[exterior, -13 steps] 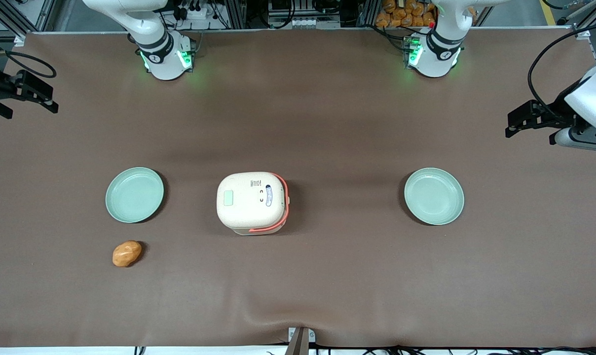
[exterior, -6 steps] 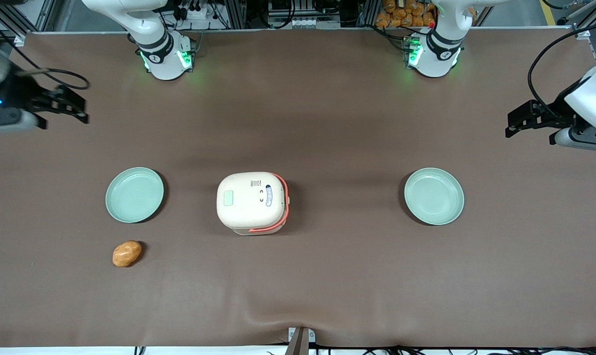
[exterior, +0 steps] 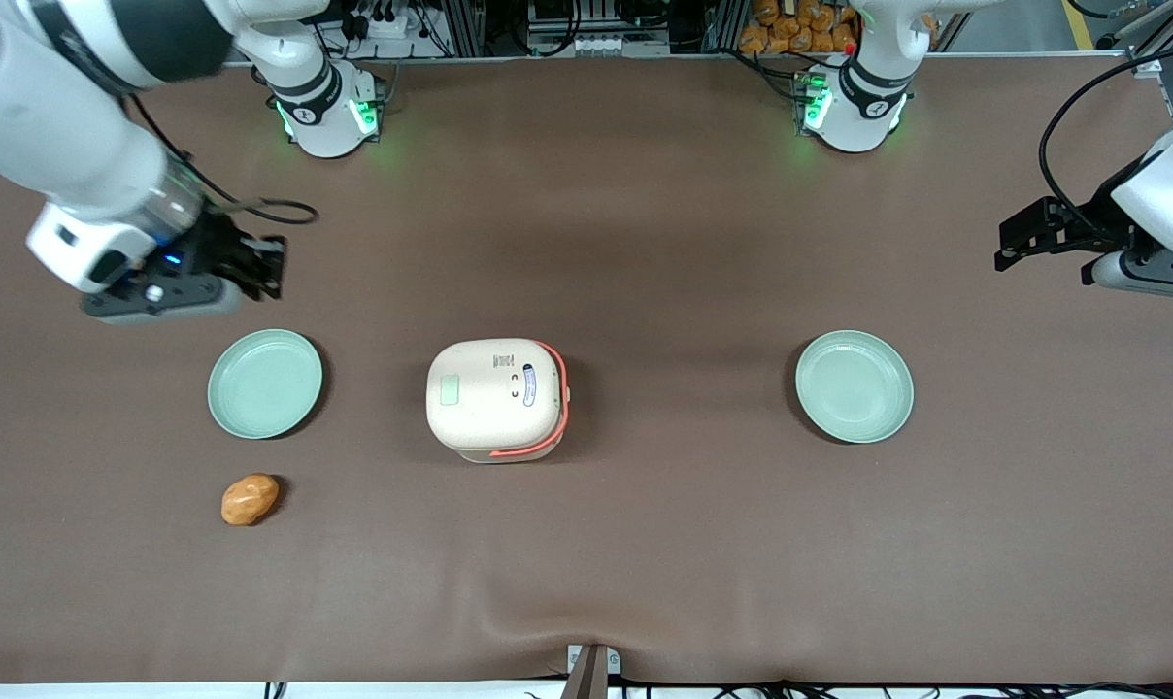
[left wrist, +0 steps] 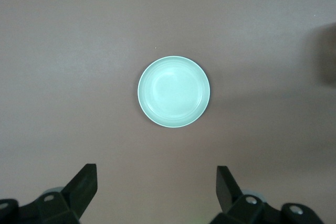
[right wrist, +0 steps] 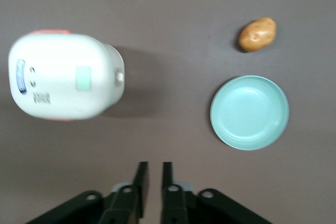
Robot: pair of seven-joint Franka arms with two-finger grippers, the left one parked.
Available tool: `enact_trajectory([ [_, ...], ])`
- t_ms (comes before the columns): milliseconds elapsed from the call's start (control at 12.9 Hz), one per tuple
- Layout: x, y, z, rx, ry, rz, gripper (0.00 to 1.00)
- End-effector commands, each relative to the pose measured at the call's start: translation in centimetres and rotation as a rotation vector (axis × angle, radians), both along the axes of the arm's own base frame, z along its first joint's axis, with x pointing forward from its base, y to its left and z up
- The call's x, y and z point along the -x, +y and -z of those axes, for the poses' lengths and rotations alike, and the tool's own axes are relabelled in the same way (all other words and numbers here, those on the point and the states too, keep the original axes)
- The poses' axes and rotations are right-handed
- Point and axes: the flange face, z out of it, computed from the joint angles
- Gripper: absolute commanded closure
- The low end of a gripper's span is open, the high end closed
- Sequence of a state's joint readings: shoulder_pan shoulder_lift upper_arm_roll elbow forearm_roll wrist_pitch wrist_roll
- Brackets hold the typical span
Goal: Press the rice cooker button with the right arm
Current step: 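Move the right gripper over the white rice cooker's lid button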
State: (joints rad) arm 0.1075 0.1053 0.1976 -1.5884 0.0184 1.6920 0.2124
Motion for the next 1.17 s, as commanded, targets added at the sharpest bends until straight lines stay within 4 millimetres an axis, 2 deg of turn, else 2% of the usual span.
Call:
enact_trajectory([
  [0,-1.3,4.9,3.0,-0.009,-0.010,0.023,1.00],
  [311,-3.8,7.4,8.7,-0.036,-0.021,0.105,1.00],
  [622,-4.8,9.2,11.7,-0.057,-0.039,0.113,1.00],
  [700,-4.6,10.2,12.6,-0.052,-0.034,0.098,1.00],
  [1089,-4.7,11.5,15.4,0.005,-0.037,0.134,1.00],
])
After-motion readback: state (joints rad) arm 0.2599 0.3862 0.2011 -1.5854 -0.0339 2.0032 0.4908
